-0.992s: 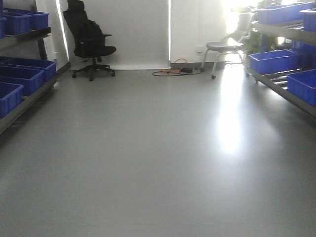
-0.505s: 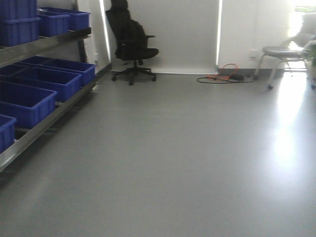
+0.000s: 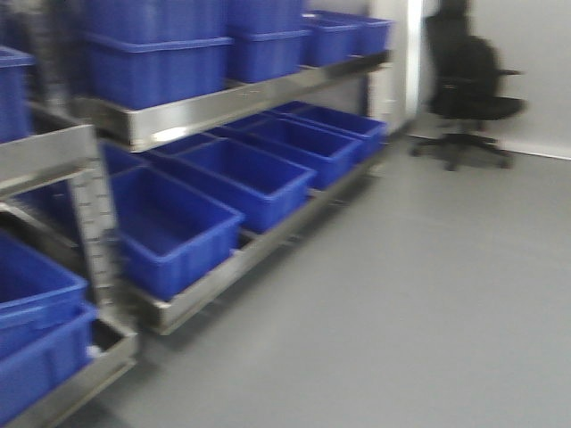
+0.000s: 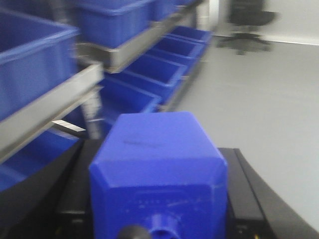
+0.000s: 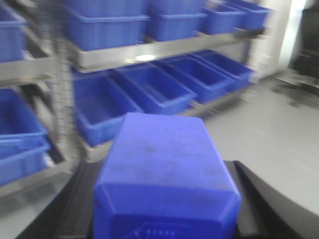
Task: Pick and sort blue part to right shelf
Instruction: 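Drive the base to the blue bin shelf holding both parts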
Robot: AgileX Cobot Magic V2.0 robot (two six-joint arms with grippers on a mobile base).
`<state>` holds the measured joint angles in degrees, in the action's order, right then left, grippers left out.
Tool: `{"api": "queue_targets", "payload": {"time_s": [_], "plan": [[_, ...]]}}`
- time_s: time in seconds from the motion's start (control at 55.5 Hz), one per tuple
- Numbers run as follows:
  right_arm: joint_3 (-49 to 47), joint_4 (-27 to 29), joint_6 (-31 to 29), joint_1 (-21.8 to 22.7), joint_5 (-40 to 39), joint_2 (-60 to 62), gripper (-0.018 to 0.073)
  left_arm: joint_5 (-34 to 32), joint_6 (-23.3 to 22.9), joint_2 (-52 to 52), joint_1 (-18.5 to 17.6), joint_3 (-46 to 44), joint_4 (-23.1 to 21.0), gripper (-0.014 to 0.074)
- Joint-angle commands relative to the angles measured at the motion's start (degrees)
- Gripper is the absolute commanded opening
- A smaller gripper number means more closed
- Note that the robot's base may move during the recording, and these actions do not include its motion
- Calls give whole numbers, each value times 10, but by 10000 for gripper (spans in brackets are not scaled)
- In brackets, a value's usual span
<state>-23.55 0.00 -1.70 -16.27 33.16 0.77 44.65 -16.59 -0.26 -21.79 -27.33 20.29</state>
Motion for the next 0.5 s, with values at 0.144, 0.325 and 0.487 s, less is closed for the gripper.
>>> {"api": "queue_targets", "payload": {"time_s": [0.144,0.325,0.487], "plan": [[-16,-4,0,1,-56,4,174,-51,-6,-7,0,-14,9,337],[-16,-4,0,1,-56,4,174,-51,-6,-7,0,-14,9,337],[-16,-4,0,1,-56,4,174,-51,-6,-7,0,-14,9,337]]}}
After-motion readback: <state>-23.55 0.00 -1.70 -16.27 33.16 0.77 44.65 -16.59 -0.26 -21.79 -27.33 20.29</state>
